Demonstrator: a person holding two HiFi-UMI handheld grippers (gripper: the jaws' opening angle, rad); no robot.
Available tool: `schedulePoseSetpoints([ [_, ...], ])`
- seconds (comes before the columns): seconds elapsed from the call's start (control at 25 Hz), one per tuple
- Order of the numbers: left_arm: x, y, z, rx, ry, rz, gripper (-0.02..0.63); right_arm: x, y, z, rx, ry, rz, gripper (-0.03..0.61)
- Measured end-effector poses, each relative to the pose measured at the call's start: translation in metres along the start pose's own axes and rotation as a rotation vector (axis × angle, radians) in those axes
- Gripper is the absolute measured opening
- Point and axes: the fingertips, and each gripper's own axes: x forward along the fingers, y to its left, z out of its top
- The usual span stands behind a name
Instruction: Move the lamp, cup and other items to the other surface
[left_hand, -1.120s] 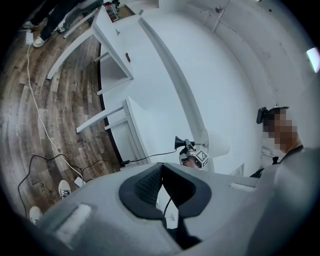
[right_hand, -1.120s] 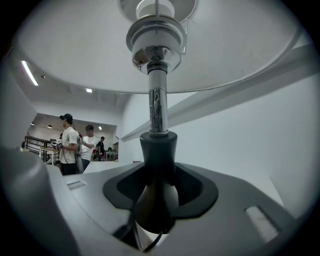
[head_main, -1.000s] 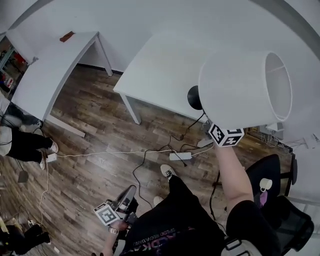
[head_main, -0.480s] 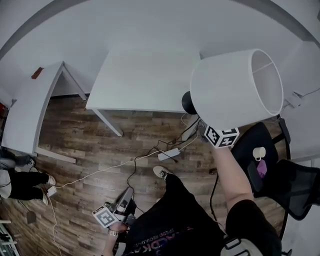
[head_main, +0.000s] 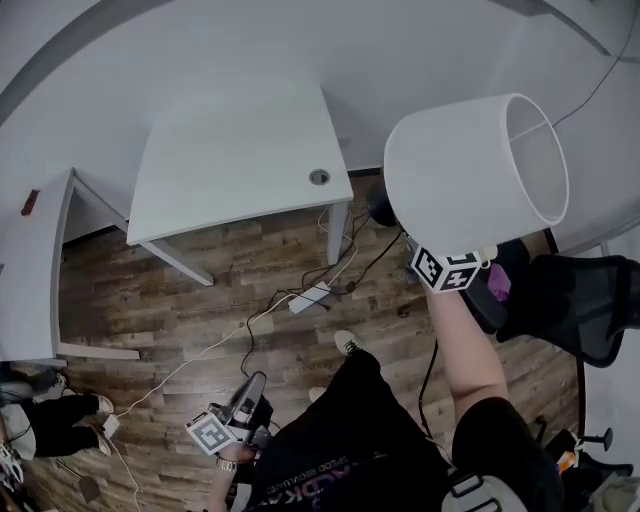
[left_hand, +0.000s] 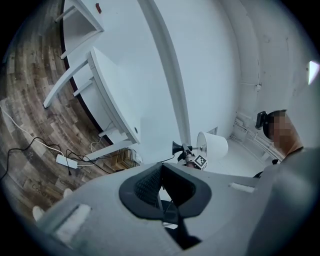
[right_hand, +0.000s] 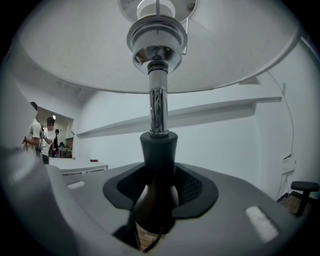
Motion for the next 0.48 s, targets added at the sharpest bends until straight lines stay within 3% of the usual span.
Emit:
schedulePoseSetpoints([
  [0.48,0.087,-0.018,-0.027,0.01,0.209,-0.103,-0.003,-0.091,-0.118,0.018,-0.019,-0.019,-0.251,0.167],
])
